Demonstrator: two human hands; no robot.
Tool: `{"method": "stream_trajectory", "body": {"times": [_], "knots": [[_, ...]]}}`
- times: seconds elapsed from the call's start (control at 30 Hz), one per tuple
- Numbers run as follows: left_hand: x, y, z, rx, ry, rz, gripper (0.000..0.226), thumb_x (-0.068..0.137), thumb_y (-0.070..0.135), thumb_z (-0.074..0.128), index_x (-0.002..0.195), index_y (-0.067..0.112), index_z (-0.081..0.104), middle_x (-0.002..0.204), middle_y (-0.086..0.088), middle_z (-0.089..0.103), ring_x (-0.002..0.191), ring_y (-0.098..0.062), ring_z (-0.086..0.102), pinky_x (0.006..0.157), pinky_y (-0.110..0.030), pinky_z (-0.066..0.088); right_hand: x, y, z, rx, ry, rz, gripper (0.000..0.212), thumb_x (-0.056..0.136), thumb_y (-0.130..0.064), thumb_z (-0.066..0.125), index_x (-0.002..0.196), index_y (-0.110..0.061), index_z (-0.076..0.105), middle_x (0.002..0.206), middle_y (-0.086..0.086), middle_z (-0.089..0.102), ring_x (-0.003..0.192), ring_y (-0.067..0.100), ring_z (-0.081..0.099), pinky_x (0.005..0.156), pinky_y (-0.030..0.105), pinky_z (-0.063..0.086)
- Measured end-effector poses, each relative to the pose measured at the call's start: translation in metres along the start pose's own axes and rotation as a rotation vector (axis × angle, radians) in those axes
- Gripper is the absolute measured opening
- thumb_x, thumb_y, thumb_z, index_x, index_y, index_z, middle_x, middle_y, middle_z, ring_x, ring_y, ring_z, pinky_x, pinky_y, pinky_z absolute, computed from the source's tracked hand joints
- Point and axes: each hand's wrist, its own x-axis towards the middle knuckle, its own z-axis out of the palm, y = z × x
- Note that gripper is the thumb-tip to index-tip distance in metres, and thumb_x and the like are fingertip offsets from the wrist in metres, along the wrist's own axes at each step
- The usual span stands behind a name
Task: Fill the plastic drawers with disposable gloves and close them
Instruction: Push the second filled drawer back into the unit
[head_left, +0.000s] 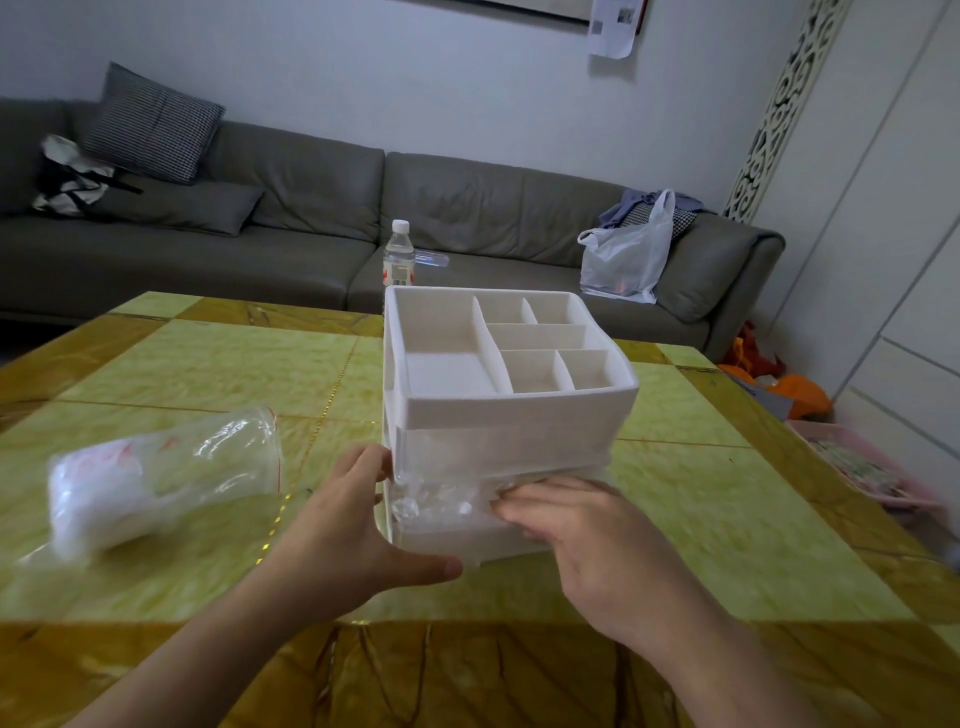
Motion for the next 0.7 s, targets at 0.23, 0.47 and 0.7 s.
{"method": "stream_trajectory", "body": {"times": [0.23, 0.47, 0.7], "knots": [[0.002, -0.007, -0.006, -0.021, -0.015, 0.051, 0.096, 0.04, 0.079, 0.09, 0.121, 0.043, 0.054, 0.124, 0.029, 0.046, 0.117, -0.001, 0.055, 0.103, -0.036, 0.053, 0.001, 0.001, 0.013, -0.034, 0.187, -0.104, 0.057, 0.076, 0.008, 0.066, 0.119, -0.027, 0.08, 0.117, -0.015, 0.078, 0.11, 0.005, 0.07, 0.099, 0.029, 0.058], [0.001, -0.013, -0.007, -0.007, 0.01, 0.009, 0.08, 0.043, 0.08, 0.089, 0.103, 0.037, 0.057, 0.119, 0.024, 0.054, 0.115, 0.001, 0.058, 0.103, -0.03, 0.054, 0.003, -0.004, 0.012, -0.075, 0.256, -0.043, 0.055, 0.079, 0.007, 0.068, 0.121, -0.027, 0.08, 0.113, -0.014, 0.079, 0.105, 0.01, 0.072, 0.092, 0.036, 0.062], [-0.027, 0.01, -0.009, 0.143, 0.165, 0.004, 0.076, 0.059, 0.064, 0.089, 0.108, 0.036, 0.039, 0.113, 0.027, 0.04, 0.105, 0.005, 0.051, 0.081, -0.021, 0.05, -0.007, -0.017, 0.005, -0.112, 0.328, 0.013, 0.033, 0.083, -0.008, 0.083, 0.113, -0.022, 0.082, 0.104, -0.009, 0.079, 0.092, 0.016, 0.074, 0.079, 0.039, 0.063]]}}
